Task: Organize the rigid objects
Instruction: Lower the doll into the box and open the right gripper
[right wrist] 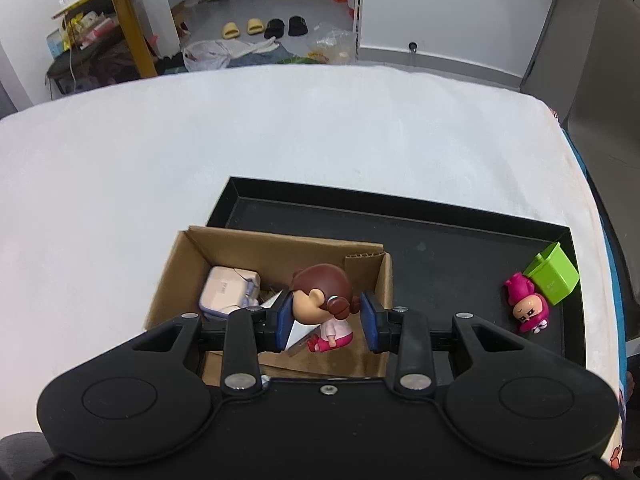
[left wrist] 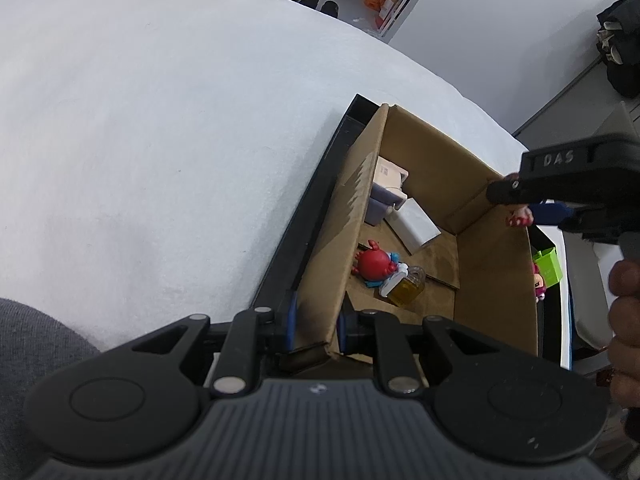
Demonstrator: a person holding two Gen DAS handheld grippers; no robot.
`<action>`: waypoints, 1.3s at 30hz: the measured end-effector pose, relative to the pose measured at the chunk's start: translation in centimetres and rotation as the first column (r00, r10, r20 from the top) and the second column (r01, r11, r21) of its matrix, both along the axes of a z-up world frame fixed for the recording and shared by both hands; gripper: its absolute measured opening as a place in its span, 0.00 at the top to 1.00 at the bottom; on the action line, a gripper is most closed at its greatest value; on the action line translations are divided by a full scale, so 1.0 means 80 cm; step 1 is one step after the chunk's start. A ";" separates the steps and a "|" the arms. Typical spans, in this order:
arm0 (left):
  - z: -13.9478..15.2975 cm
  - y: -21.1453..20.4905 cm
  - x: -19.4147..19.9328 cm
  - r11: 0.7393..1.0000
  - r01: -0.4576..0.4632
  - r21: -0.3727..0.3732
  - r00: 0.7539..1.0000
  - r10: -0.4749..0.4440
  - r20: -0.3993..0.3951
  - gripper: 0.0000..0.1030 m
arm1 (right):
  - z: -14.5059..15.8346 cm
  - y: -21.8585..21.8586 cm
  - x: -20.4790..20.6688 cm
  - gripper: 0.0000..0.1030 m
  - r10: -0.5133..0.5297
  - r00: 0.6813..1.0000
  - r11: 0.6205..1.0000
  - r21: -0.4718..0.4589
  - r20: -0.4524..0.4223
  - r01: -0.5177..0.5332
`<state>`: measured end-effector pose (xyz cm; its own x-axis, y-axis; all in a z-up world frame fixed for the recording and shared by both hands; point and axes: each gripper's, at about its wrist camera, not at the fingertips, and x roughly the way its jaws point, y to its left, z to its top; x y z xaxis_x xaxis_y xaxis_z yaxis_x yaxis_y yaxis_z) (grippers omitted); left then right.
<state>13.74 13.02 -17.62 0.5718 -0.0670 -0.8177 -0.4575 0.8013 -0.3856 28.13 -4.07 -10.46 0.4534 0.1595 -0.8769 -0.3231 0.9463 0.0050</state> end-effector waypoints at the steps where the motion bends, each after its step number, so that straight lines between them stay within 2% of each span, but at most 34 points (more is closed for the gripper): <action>1: 0.000 0.001 0.000 1.000 -0.003 -0.002 1.000 0.003 0.001 0.83 | -0.003 0.001 0.000 0.67 0.004 1.000 1.000 -0.004 -0.004 -0.004; 10: 0.000 0.000 0.000 1.000 -0.002 -0.002 1.000 0.002 0.004 0.82 | -0.024 0.007 0.007 0.67 0.007 0.999 0.999 -0.045 -0.032 -0.009; 19: 0.002 0.001 -0.002 1.000 -0.003 0.000 1.000 0.003 0.006 0.81 | -0.027 0.013 0.013 0.66 0.018 0.999 0.998 -0.063 -0.039 -0.020; 26: 0.004 0.003 -0.005 1.000 -0.007 -0.005 1.000 0.007 0.006 0.81 | -0.021 0.007 0.011 0.63 0.019 0.999 0.999 -0.047 -0.041 -0.020; 39: 0.004 0.001 -0.004 1.000 -0.007 0.001 1.000 0.007 0.003 0.81 | 0.007 -0.010 -0.007 0.62 0.034 0.999 0.999 -0.001 -0.039 -0.034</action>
<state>13.40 13.13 -17.29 0.5749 -0.0622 -0.8158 -0.4619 0.7984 -0.3864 27.55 -4.84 -9.92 0.4129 0.1724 -0.8943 -0.3544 0.9349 0.0165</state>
